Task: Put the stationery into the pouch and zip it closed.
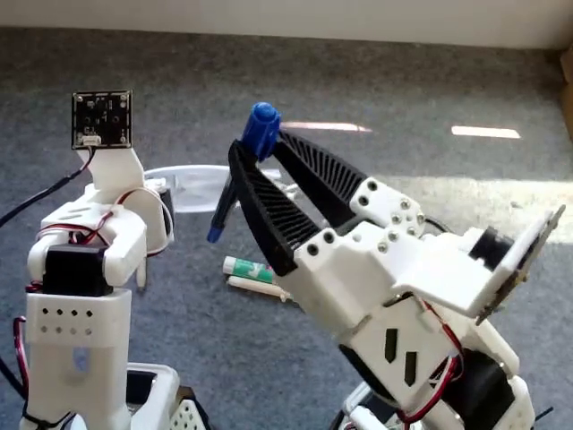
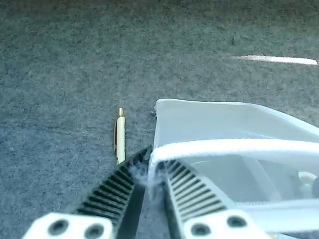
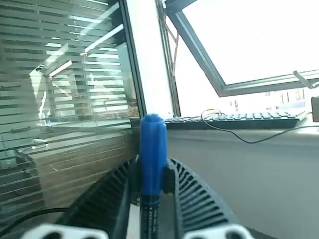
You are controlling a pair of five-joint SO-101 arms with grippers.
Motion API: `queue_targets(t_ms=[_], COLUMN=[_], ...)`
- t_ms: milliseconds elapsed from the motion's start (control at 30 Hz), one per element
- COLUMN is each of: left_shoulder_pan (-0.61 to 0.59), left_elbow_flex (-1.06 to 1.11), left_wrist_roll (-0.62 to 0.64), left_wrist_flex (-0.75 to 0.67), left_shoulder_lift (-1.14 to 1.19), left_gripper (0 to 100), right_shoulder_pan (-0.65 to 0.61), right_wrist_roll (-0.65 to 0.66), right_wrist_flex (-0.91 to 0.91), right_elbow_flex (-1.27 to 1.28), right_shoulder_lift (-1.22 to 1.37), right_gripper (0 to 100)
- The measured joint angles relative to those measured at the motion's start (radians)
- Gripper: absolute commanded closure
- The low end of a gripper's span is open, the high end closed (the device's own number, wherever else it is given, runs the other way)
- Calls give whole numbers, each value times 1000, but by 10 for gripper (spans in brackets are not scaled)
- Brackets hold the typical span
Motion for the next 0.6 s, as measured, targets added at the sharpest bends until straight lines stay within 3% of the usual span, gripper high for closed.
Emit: queue_targets(t_ms=[400,600], left_shoulder_pan=[0,0], left_elbow_flex=[0,15], left_wrist_roll=[0,0], left_wrist_flex=[0,0], left_shoulder_lift=[0,0], left_gripper=[993,993], right_shoulder_pan=[-15,-17], right_wrist_roll=[143,322], right_wrist_flex=[-338,-569], right_elbow_flex=[201,399], right_shoulder_lift=[-5,2], right_gripper=[993,993])
